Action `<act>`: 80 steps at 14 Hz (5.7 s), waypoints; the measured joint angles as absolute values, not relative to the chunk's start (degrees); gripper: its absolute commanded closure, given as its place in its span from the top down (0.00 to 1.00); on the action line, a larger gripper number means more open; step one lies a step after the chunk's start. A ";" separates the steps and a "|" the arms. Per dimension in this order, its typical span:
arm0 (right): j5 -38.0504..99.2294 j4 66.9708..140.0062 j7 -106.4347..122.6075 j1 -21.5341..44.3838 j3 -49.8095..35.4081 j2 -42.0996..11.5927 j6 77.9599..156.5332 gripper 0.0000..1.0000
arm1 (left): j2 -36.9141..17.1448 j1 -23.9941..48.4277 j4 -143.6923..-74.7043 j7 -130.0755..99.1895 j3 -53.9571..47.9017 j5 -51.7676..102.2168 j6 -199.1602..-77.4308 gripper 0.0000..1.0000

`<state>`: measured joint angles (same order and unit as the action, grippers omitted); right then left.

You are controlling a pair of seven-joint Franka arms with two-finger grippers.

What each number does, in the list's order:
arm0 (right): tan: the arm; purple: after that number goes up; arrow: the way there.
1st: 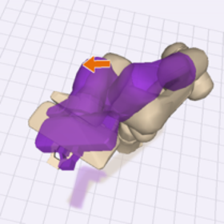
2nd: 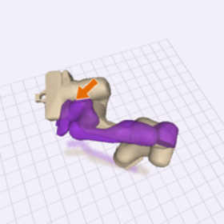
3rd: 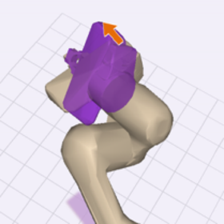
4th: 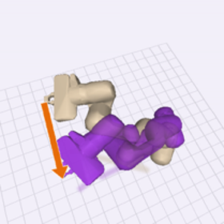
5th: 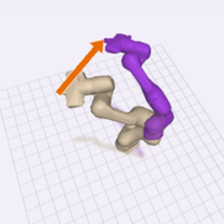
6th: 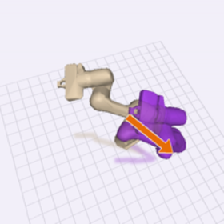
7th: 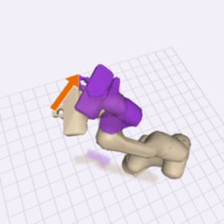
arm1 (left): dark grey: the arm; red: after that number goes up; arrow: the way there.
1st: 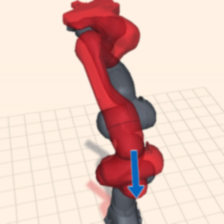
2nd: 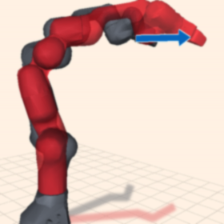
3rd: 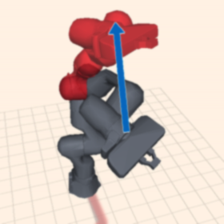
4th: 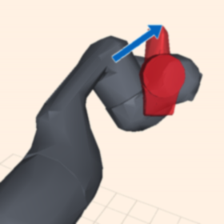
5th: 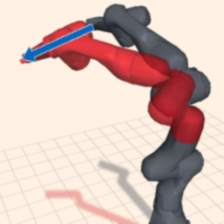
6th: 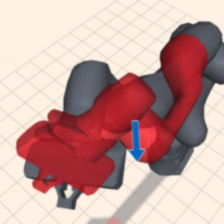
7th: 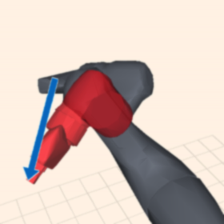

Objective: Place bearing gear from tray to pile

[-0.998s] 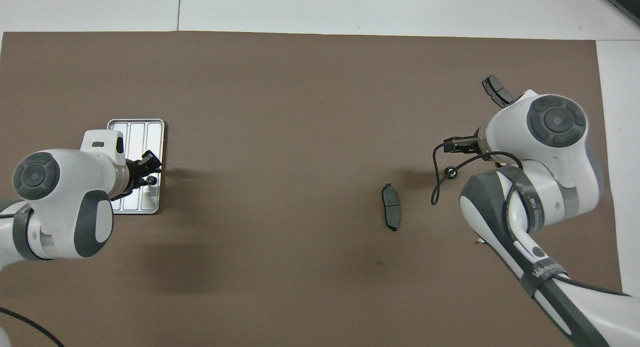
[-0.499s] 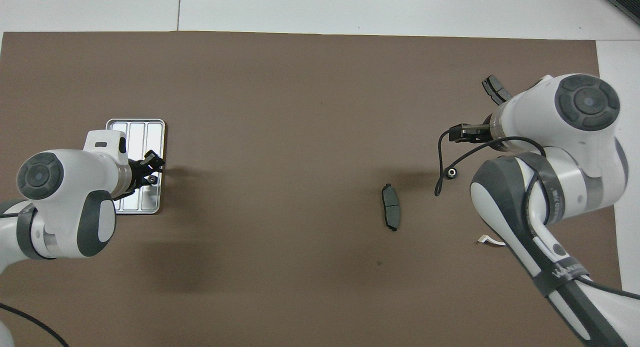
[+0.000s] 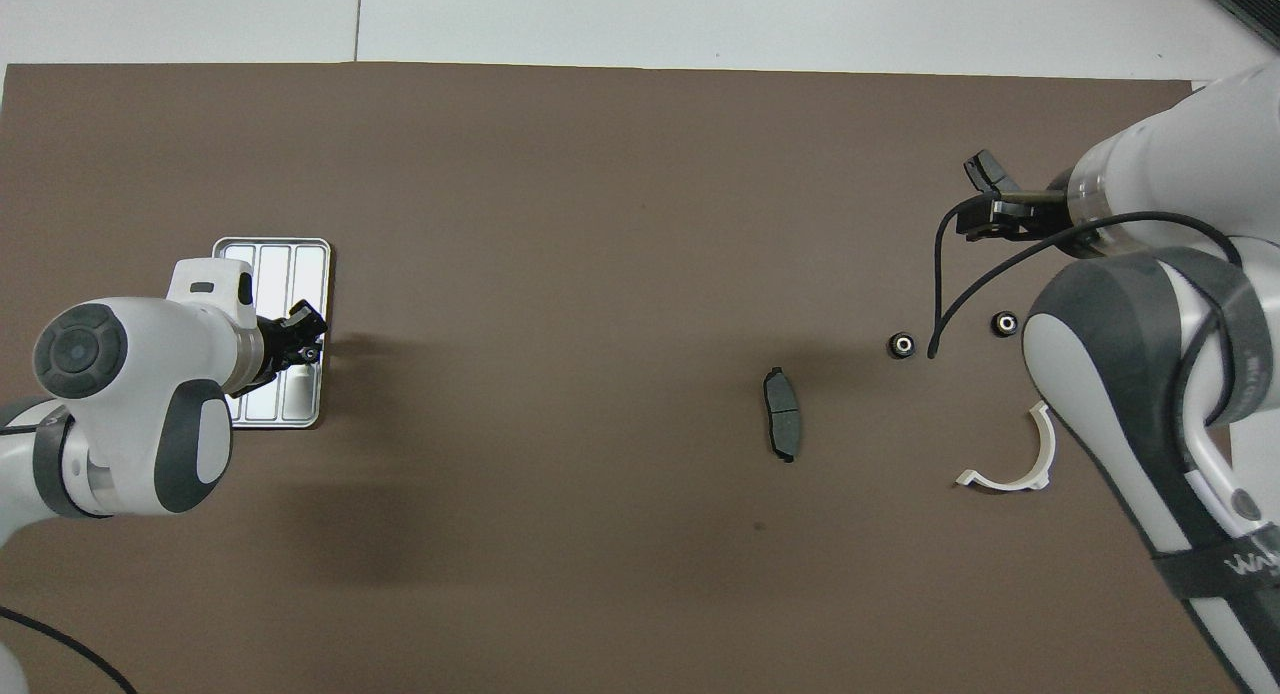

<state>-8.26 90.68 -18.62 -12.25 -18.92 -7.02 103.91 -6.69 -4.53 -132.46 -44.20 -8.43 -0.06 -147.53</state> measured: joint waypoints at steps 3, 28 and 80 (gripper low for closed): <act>-6.80 89.83 -18.55 -12.08 -17.70 -5.69 102.25 1.00 | -7.14 -4.56 -130.41 -44.20 -8.26 -0.06 -145.18 0.07; -1.76 96.65 -13.14 4.24 -1.77 -1.11 98.42 1.00 | -9.48 18.30 -111.16 -48.86 -7.75 -0.06 -129.64 0.76; -6.08 95.09 -48.02 41.81 -1.26 -33.51 142.20 0.05 | -1.29 -1.87 -95.24 -7.30 -7.45 -0.45 -96.94 1.00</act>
